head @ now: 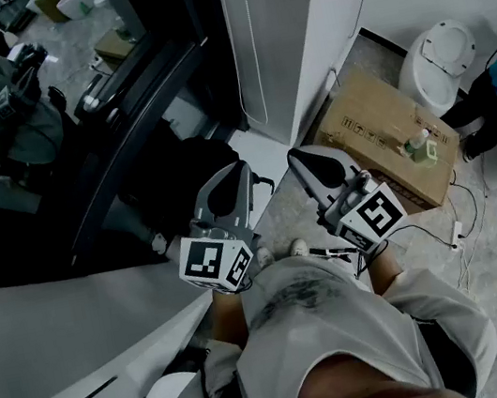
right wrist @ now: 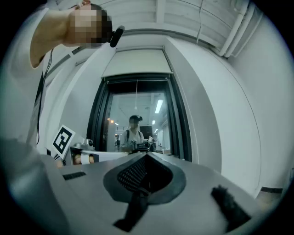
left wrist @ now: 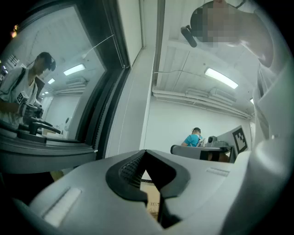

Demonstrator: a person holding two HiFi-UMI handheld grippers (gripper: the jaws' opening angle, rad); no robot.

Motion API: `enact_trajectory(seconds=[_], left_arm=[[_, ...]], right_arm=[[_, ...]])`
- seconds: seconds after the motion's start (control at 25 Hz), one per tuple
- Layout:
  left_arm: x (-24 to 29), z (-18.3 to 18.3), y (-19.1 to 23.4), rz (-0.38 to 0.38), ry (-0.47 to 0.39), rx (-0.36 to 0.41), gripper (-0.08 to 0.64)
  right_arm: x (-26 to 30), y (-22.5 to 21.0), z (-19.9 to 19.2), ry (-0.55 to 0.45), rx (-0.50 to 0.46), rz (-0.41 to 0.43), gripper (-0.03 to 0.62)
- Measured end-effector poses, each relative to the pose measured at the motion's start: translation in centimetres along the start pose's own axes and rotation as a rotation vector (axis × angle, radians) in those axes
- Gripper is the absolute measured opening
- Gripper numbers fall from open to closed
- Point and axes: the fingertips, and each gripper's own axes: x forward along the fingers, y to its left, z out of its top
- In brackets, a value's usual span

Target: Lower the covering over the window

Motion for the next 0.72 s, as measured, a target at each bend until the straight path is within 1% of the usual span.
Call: enact_trajectory(seconds=[0.08,0.12,0.28,0.48,0.6,0.72], left_arm=[[0.1,-0.1,-0.6,-0.002,0.004,-0.003,0.007],[0.2,-0.2,-0.9,-0.005,0.005,-0.002,0.006],[0.4,-0.4,-1.6,-0.007,0.007,0.002,0.008],[1.1,-0.6,-2.8,-0.004,0.012,-0.001,0.007],[1.6,-0.7,-3.7,0.0,0.01,-0.002,0.008],[1.9,-1.0,-4.5,0.007,0.014,-0.002,0.008]], right_arm=[[-0.7,-0.3,-0.4,0.036,-0.007,-0.013,0.015],[-0.9,-0.3,-0.4,0.036,-0.008,-0.012,0.015],[-1.2,-0.3,0.5,-0.015,-0.015,-0.001,0.017],[-2.4,-1.3,0.0,0.004,-0.028,-0.006,0.017],[-3.2,-1.7,-0.5,0.035,-0.048,0.004,0.017],[-3.6,-2.1,-0.2,0.022,-0.054,0.025,0.017]])
